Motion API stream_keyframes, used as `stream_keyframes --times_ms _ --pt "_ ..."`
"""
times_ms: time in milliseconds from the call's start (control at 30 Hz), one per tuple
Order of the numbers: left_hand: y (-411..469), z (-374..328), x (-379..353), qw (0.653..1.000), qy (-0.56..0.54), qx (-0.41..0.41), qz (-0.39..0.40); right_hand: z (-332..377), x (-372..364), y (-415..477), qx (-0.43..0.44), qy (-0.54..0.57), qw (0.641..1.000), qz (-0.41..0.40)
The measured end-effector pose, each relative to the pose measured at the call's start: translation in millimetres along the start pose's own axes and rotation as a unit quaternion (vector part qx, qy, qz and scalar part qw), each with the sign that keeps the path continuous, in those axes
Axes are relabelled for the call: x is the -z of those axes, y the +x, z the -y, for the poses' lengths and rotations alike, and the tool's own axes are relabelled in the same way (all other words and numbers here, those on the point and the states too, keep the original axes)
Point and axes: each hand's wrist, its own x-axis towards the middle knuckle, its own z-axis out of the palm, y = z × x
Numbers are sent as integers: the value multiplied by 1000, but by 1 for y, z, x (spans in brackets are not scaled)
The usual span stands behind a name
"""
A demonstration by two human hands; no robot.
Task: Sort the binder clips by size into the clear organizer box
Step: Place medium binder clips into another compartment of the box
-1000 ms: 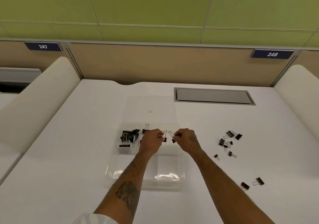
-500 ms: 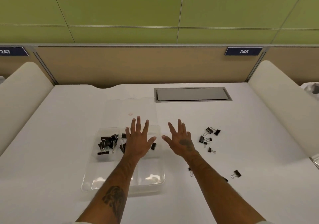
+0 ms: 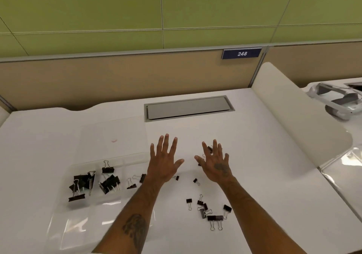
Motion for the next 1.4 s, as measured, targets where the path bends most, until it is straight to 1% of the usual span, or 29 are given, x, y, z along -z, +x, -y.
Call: stream_keyframes --times_ms 200,300,433,567,633,700,800,933,1033,1200,1300,1400 --pt "30 -41 -16 997 -34 -50 47 -50 2 16 -20 -25 999 25" --pt "39 -56 -25 993 -57 -72 74 -70 -3 25 -8 -32 999 26" --pt "47 -67 -34 987 -69 -98 111 -85 -12 36 22 -26 999 7" --pt "48 -70 -37 979 -95 -102 148 -90 -17 43 34 -28 998 39" --pt "47 -69 -37 978 -92 -109 152 -88 -17 45 43 -33 998 41" --pt "48 -69 -38 978 -86 -117 150 -85 -16 46 32 -30 998 48" --pt "49 -71 -40 980 -76 -118 144 -83 -15 44 15 -9 999 27" --pt "48 -75 -37 982 -102 -92 132 -83 -14 36 -10 -12 1000 9" --pt "45 -73 -28 976 -172 -43 127 -80 -3 30 -58 50 997 -4" --pt "32 -53 -1 959 -270 33 75 -53 14 27 -80 158 984 -36" --pt "19 -29 13 940 -329 85 35 -20 21 29 -83 203 975 -48" --pt "2 2 29 911 -389 135 -13 22 23 28 -61 259 963 -52"
